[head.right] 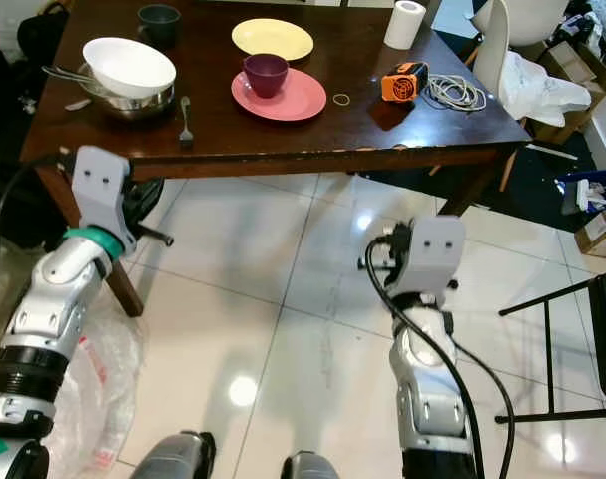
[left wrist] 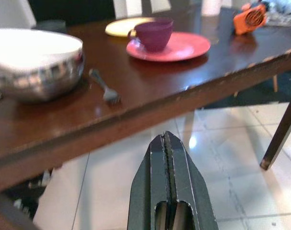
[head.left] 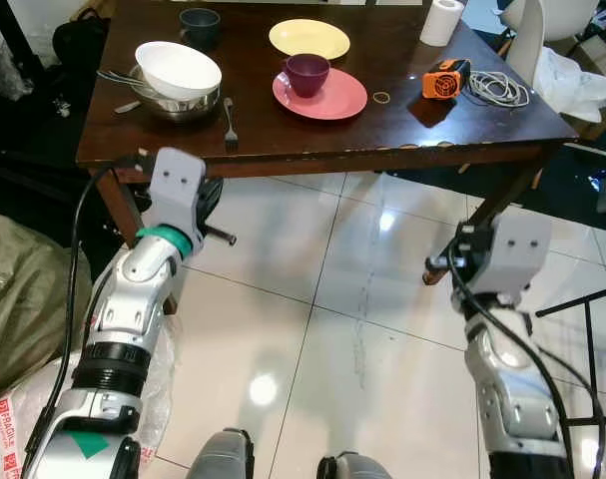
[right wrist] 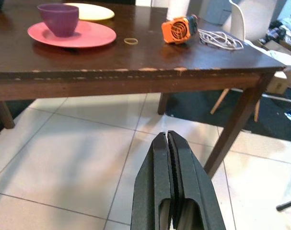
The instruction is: Setting the table
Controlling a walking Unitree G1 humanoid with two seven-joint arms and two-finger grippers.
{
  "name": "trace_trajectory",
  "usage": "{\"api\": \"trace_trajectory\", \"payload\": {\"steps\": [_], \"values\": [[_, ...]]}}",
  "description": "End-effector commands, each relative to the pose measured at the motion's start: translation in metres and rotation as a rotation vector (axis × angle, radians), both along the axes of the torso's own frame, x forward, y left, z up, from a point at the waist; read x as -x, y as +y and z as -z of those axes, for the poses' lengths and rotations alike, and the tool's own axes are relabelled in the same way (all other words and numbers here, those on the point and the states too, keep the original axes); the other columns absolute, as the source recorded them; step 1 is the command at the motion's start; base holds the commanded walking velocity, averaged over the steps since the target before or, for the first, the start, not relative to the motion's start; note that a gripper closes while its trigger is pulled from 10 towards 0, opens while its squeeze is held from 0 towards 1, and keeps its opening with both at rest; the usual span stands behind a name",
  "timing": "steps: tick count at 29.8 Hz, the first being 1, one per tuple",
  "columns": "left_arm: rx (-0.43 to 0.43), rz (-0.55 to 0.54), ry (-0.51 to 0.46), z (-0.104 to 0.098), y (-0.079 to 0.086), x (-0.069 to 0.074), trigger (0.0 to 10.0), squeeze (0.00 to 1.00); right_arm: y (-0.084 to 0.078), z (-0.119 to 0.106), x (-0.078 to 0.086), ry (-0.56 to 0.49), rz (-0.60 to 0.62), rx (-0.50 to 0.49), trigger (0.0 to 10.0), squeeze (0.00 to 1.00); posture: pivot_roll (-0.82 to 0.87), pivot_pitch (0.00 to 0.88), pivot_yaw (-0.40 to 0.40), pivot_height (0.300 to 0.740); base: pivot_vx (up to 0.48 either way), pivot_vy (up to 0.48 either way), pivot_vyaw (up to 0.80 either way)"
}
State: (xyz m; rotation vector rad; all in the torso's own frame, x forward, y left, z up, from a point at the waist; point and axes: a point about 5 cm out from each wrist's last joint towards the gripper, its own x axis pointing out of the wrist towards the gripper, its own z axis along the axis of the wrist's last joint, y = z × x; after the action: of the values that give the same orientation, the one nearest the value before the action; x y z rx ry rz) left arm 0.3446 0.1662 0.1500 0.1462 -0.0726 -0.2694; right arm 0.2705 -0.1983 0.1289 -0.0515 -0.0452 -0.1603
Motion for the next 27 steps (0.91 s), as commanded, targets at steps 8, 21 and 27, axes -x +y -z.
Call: {"api": "trace_trajectory", "payload": {"steps": [8,21,27], "values": [[-0.013,0.0,-0.01,-0.003,-0.005,-0.005,10.0,0.0,-0.005,-0.003,-0.002,-0.007,0.013,0.002,10.0,0.0,0.11,0.0,-0.007,0.74,0.0,0.0,0.0],[-0.002,0.0,-0.025,-0.007,-0.007,-0.005,10.0,0.0,-0.006,-0.008,-0.003,-0.026,0.019,0.003,10.0,0.0,0.11,0.0,-0.01,0.74,0.0,0.0,0.0],[-0.004,-0.003,-0.028,-0.008,-0.007,-0.007,10.0,0.0,-0.004,-0.011,-0.003,-0.053,-0.01,-0.028,10.0,1.0,0.11,0.0,-0.007,0.74,0.0,0.0,0.0]]}}
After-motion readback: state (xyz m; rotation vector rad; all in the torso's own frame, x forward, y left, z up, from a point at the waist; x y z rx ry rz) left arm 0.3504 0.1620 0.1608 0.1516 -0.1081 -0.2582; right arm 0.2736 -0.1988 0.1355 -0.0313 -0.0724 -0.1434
